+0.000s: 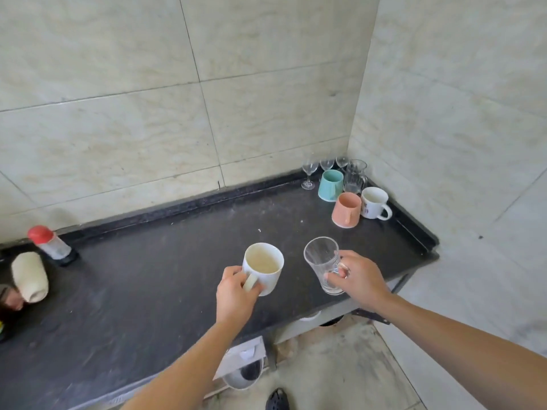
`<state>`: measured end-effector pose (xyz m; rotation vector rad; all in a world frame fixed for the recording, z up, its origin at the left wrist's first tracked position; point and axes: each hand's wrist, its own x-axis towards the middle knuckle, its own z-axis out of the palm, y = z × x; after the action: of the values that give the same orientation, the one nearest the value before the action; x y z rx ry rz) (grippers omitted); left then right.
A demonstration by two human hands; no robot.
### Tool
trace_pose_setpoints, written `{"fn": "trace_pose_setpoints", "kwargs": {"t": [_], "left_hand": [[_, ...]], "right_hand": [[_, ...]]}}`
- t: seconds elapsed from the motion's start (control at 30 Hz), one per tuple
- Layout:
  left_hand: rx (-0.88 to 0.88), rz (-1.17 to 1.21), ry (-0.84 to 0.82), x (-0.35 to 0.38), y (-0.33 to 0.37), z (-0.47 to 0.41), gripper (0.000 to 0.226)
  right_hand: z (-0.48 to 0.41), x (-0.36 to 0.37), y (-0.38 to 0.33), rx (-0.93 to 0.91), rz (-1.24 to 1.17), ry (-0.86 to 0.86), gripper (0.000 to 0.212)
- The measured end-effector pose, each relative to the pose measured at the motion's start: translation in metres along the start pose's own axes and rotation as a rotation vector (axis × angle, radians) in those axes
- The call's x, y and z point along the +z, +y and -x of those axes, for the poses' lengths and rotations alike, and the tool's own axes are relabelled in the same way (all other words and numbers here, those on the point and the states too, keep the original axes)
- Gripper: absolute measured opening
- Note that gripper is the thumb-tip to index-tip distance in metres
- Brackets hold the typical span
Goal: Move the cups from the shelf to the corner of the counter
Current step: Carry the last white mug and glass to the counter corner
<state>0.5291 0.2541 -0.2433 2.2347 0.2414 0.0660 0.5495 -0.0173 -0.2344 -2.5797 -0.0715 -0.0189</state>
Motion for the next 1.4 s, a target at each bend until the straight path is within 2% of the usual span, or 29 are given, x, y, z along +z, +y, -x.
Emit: {"fn": "trace_pose_setpoints", "kwargs": {"t": [0.1, 0.23, 0.37, 0.53, 0.67, 0.8, 0.9, 1.23, 1.4], "left_hand": [[0.020, 0.009, -0.014, 0.008, 0.014, -0.050, 0.022], [-0.018, -0.008, -0.040, 0.025, 0.029, -0.107, 0.024], [-0.071, -0.008, -0.047, 0.054, 0.039, -0.155, 0.024], [-0.177, -0.009, -0.023, 0.095, 0.055, -0.212, 0.024], [-0.268, -0.010, 0.020, 0.130, 0.065, -0.261, 0.023], [-0.338, -0.013, 0.077, 0.163, 0.067, -0.305, 0.025], [-0.361, -0.021, 0.110, 0.180, 0.064, -0.331, 0.026], [-0.401, -0.054, 0.208, 0.199, 0.045, -0.390, 0.026], [-0.377, -0.066, 0.234, 0.206, 0.036, -0.407, 0.027]], "right_hand": [[-0.052, -0.008, 0.003, 0.012, -0.033, 0.030, 0.040], [-0.111, -0.013, 0.007, 0.070, -0.128, 0.082, 0.022], [-0.172, -0.005, 0.022, 0.061, -0.190, 0.073, 0.044], [-0.259, 0.010, 0.048, 0.079, -0.206, -0.010, 0.033], [-0.330, 0.027, 0.073, 0.056, -0.307, -0.086, 0.048], [-0.386, 0.045, 0.087, 0.045, -0.376, -0.114, 0.053], [-0.416, 0.060, 0.091, 0.043, -0.428, -0.134, 0.054], [-0.468, 0.094, 0.100, 0.030, -0.400, -0.155, 0.035], [-0.478, 0.099, 0.103, -0.041, -0.369, -0.118, 0.038]]}}
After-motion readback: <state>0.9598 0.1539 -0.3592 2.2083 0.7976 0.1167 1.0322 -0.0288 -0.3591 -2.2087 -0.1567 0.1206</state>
